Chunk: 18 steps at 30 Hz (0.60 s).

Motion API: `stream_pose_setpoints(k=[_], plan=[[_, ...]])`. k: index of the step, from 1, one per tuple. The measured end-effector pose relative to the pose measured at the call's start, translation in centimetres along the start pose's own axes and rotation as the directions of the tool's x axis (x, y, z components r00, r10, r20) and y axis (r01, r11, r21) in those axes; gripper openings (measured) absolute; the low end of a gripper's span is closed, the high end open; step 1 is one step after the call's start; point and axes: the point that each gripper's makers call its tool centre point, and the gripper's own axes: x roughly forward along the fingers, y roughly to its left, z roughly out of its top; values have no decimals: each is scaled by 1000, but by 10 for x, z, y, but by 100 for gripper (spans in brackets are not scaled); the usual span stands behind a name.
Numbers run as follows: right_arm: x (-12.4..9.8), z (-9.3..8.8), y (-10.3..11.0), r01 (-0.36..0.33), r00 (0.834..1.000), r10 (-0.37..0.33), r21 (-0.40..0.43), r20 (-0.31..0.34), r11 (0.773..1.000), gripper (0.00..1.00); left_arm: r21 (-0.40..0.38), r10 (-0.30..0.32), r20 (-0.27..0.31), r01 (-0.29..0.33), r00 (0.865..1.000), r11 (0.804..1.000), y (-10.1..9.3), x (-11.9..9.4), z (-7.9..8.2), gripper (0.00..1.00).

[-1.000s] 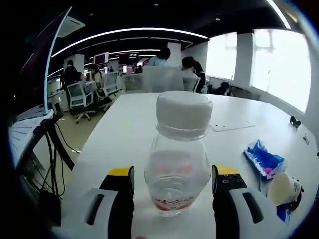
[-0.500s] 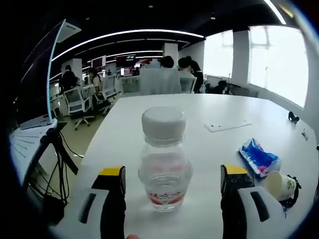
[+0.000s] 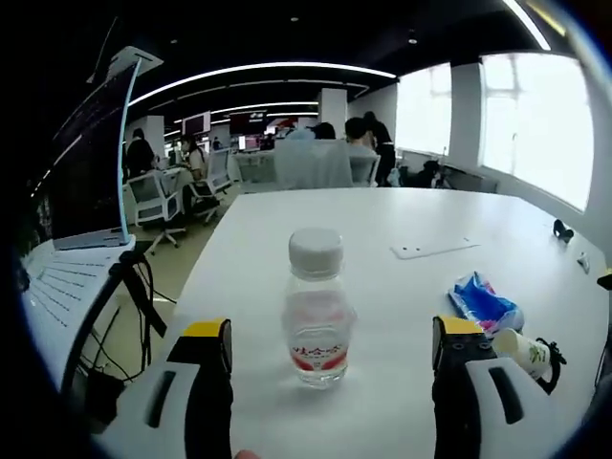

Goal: Arrange the tabletop items into an orderly group along one side of the table until the central work area is clear of visible clutter.

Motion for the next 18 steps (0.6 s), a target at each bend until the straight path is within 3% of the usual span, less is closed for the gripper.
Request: stream_pose_setpoints(k=[9,18], plan=[[-3,1,3,-12,1000,12,-12,-2,1000,100,10,-10,4,10,1000,1000,-9,-20,2,94],[-12,1,2,-27,1000,26,-27,-10,999,100,45,-37,-6,37,999,998,-30,-35,2,99]])
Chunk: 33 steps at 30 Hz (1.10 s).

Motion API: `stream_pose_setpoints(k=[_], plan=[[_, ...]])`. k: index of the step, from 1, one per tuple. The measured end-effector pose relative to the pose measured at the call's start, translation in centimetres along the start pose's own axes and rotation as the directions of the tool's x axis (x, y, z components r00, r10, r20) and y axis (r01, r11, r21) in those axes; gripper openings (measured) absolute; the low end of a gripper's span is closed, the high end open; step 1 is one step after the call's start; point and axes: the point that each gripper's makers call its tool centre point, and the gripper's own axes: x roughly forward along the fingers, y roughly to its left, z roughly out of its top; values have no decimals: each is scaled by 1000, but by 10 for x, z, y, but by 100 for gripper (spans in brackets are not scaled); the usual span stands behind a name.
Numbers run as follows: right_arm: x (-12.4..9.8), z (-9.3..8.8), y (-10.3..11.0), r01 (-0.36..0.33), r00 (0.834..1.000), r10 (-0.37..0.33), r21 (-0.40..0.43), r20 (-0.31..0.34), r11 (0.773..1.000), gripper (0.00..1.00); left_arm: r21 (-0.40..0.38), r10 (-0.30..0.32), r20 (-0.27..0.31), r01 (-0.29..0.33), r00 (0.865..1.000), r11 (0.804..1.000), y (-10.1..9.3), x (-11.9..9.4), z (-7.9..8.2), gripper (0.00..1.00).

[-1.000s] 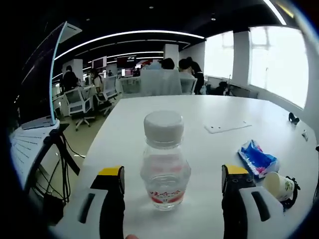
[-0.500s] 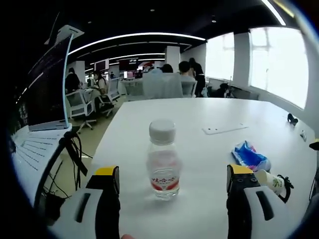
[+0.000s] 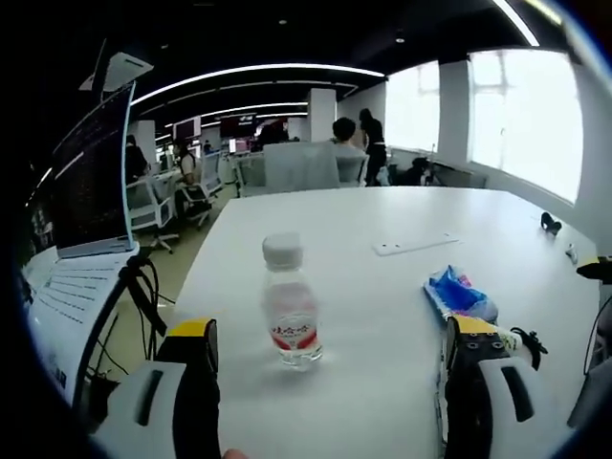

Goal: Arrange the tabletop items into an orderly group along one side of the table until the central work area is clear of visible clutter.

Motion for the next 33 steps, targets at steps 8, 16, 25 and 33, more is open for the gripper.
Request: stream_pose_setpoints(k=[8,16,25,33], plan=[[-10,4,-2,1,1000,-1,-4,7,1000,100,4,-5,16,5,1000,1000,-11,-12,9,99],[-19,2,-5,0,1000,0,-5,6,1000,100,1,-18,27,18,999,1000,-25,-18,13,99],[-28,1,-12,-17,1000,17,-15,23,1000,100,9,-53,10,53,999,999,-50,-19,11,95],[-36,2,-23,-17,999,18,-17,38,1000,100,30,-101,-13,101,995,994,-71,-12,6,87]])
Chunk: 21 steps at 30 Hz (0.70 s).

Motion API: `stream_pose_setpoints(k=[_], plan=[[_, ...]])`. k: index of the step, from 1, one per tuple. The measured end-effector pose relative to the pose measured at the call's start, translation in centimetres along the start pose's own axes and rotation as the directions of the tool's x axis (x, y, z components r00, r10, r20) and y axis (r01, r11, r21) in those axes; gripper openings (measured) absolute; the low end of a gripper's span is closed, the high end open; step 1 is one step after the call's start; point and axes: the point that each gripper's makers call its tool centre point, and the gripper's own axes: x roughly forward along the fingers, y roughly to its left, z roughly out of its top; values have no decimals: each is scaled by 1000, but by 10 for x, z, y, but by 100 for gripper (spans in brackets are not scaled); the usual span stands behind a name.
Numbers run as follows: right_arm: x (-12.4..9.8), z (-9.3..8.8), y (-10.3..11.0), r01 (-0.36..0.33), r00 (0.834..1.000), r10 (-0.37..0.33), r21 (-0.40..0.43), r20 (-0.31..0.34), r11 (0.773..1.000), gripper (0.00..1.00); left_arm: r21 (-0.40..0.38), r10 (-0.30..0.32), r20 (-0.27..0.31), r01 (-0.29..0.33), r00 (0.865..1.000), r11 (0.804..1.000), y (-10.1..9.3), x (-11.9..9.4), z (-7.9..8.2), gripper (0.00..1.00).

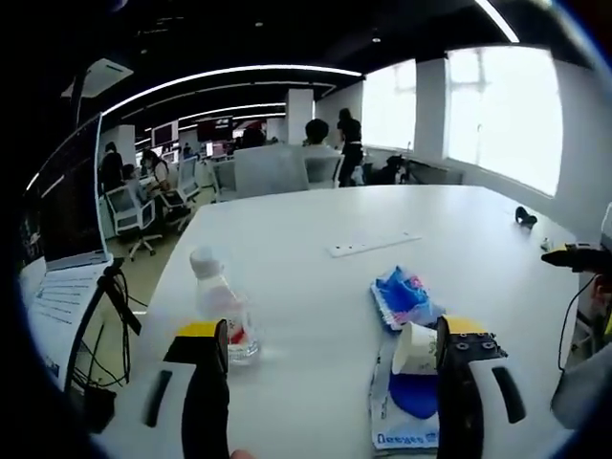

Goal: Arrange the tabletop items into an orderly group along one side of the table until the central work area is clear of visible clutter.

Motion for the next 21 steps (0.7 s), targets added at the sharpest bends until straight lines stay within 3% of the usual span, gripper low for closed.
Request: stream_pose_setpoints(k=[7,11,21], plan=[[-4,-2,-4,-7,1000,7,-1,1,1000,100,1,-44,-10,44,999,999,-21,7,-5,77],[-7,-4,-5,-14,1000,14,-7,0,1000,100,1,-69,-20,69,997,998,-31,11,-11,64],[-11,-6,-17,-24,1000,24,9,-4,1000,99,-28,-122,-54,121,991,992,-55,21,-26,49]])
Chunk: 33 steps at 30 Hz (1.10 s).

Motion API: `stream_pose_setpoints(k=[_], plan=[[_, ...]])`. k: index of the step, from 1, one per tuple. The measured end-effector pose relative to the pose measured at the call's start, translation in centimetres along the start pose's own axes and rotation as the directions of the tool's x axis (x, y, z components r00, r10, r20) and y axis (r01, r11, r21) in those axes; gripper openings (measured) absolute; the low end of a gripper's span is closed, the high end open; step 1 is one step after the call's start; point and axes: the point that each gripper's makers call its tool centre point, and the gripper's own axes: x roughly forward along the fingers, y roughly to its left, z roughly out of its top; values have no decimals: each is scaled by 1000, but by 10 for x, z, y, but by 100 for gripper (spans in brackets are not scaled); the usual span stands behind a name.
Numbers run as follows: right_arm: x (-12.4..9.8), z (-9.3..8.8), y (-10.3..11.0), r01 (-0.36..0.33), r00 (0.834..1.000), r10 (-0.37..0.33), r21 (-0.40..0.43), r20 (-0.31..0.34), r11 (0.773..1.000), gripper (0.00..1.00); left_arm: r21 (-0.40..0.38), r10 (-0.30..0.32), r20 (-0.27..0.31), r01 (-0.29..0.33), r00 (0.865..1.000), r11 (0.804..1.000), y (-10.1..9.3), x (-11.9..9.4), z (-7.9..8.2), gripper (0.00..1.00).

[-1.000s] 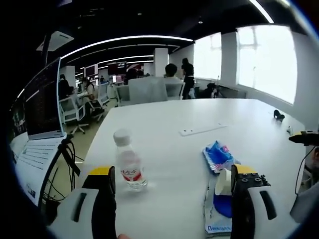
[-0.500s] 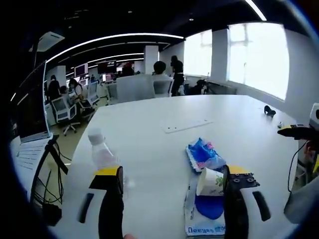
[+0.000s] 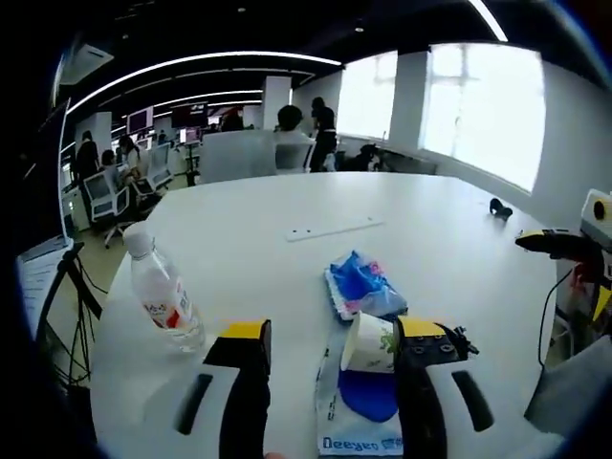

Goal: Arrange the tabletop items into an orderly group along one side of the table until the central work area is clear of visible clutter.

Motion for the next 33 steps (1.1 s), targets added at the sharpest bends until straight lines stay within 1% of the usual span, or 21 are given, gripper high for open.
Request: stream_pose_setpoints(k=[2,10,15,21,27,31,33], plan=[[-1,0,-2,-1,1000,1,2,2,1000,99,-12,-9,-11,9,1000,1000,-3,4,-5,48],[-4,-4,-6,-11,1000,11,9,-4,1000,99,-22,-18,-20,17,1000,1000,-16,14,-12,46],[-6,-9,-7,-21,1000,21,3,-21,1000,99,-24,-17,-34,16,999,1000,-18,18,-17,45],[-10,-15,-7,-29,999,29,1,-40,1000,99,-24,-47,-64,45,997,999,-24,30,-28,43],[-10,-20,-7,-38,998,37,-7,-57,999,99,-32,-56,-67,54,996,998,-26,37,-31,41],[-7,-24,-7,-26,998,27,12,-57,1000,99,-60,-85,-81,80,993,995,-28,43,-39,37],[-7,-25,-6,-22,998,23,22,-56,1000,99,-69,-106,-74,101,992,993,-29,45,-41,36]])
